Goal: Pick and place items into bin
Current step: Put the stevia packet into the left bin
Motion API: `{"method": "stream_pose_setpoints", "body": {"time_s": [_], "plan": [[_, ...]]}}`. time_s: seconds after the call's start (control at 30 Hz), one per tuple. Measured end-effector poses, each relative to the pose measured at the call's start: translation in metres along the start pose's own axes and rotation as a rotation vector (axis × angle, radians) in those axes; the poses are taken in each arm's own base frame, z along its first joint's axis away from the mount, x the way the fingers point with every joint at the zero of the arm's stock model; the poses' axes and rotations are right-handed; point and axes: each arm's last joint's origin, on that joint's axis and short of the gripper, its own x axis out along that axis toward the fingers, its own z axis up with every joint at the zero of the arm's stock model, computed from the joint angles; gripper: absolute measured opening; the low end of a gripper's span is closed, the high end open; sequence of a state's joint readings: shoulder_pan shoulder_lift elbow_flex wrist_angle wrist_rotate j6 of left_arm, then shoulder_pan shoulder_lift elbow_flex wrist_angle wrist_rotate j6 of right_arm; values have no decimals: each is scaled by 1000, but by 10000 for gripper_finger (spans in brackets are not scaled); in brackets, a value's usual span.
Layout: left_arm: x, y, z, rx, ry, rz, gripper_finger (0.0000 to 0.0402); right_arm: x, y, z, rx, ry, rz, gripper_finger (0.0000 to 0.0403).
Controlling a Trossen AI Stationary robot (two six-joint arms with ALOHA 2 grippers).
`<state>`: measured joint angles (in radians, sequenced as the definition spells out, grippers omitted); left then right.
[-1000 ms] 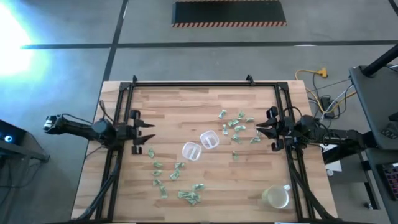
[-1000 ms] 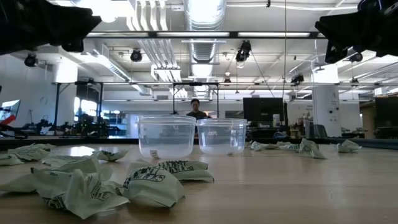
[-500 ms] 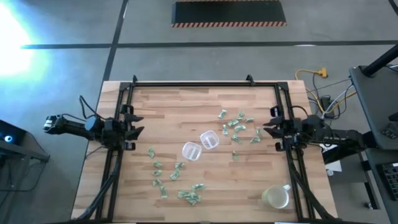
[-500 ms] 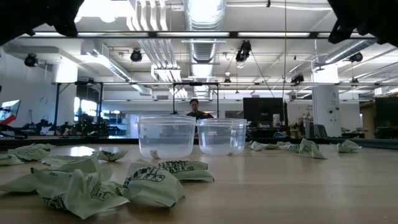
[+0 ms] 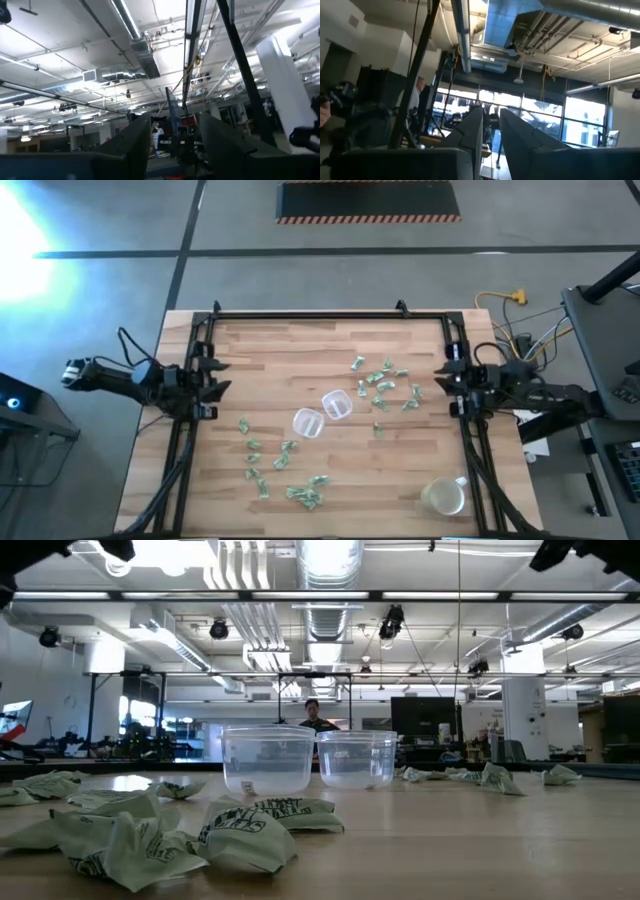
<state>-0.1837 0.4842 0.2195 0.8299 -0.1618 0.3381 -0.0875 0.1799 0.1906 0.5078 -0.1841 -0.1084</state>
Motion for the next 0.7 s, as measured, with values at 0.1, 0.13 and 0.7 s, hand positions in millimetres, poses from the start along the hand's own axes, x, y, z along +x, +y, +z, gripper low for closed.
{"method": "stream_pose_setpoints", "body": {"time_s": [0.1,0.13,0.7], "plan": [[15,0,7,79,11,9,155,17,-4,12,-32,66,9,57],[20,0,9,97,15,21,155,23,-6,14,-43,100,14,57],[78,-20,-20,86,577,-136,155,97,-21,22,-26,610,111,57]]}}
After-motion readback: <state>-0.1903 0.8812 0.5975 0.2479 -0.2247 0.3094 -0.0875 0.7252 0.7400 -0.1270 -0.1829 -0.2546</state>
